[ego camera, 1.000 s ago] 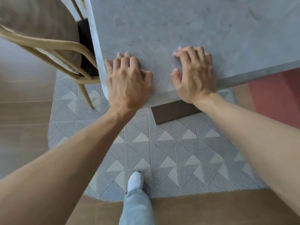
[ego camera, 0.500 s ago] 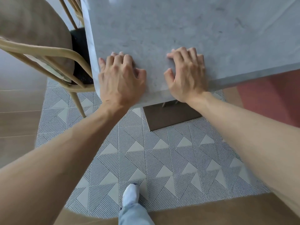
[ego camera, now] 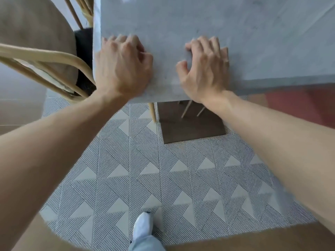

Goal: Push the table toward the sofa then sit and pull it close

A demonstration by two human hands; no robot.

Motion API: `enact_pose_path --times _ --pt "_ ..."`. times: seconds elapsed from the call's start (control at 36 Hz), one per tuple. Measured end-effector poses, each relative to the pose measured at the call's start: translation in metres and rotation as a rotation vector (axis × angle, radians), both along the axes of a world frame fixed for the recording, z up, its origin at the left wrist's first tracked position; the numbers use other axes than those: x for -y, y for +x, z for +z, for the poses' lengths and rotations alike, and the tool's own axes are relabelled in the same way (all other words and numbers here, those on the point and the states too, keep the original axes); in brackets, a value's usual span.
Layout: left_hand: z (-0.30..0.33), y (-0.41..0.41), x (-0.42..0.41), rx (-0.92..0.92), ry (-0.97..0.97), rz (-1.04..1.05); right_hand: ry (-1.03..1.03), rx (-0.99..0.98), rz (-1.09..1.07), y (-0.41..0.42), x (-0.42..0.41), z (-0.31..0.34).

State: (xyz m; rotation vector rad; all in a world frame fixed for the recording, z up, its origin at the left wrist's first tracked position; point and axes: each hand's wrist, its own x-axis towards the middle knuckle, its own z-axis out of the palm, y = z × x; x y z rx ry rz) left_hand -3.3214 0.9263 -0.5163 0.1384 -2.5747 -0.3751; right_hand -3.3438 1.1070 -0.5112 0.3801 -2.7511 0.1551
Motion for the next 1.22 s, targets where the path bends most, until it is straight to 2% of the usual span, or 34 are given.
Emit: enact_pose_path --times 0.39,1.22 --pt "0.0 -0.012 0.011 -0.057 0.024 -0.037 -0.011 -0.007 -0.027 -0.013 0.012 -0.003" --pt "0.006 -0.048 0.035 -0.01 0.087 -0.044 0.027 -0.076 -0.072 -0.043 0.037 -0.007"
